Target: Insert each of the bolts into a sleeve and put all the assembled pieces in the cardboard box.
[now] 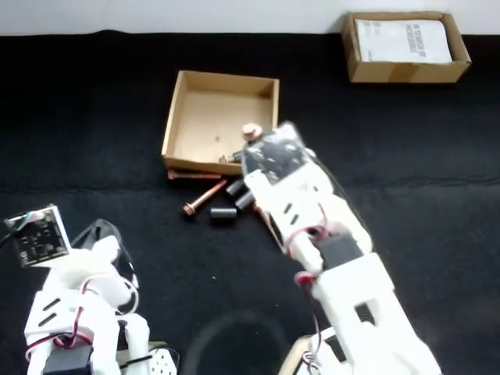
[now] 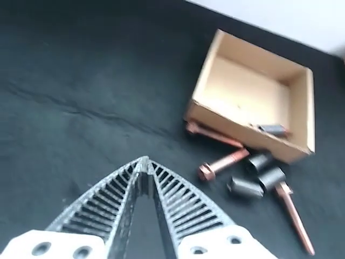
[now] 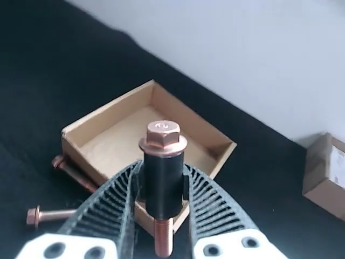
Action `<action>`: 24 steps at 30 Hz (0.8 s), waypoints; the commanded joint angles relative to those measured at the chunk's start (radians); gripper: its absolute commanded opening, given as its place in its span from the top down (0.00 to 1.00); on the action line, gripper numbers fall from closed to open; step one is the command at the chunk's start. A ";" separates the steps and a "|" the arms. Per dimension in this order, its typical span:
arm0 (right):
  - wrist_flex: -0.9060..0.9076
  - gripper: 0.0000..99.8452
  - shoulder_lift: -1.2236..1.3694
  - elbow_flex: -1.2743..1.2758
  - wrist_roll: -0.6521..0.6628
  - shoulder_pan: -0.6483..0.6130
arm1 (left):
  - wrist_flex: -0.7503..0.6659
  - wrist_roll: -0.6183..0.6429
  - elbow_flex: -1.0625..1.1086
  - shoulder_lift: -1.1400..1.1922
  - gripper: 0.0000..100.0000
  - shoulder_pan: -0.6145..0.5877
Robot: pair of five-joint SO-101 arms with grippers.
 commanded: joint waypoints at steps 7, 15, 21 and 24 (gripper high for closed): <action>-0.028 0.99 0.371 -0.260 0.083 -0.111 | -0.410 -0.002 0.378 -0.004 0.99 -0.137; -0.028 0.99 0.697 -0.570 0.193 -0.045 | -0.675 0.005 0.585 -0.002 0.99 -0.157; -0.025 0.99 0.897 -0.722 0.462 -0.027 | -0.582 0.005 0.585 -0.002 0.99 -0.150; -0.022 0.99 0.963 -0.731 0.516 -0.033 | -0.539 0.005 0.585 -0.002 0.99 -0.117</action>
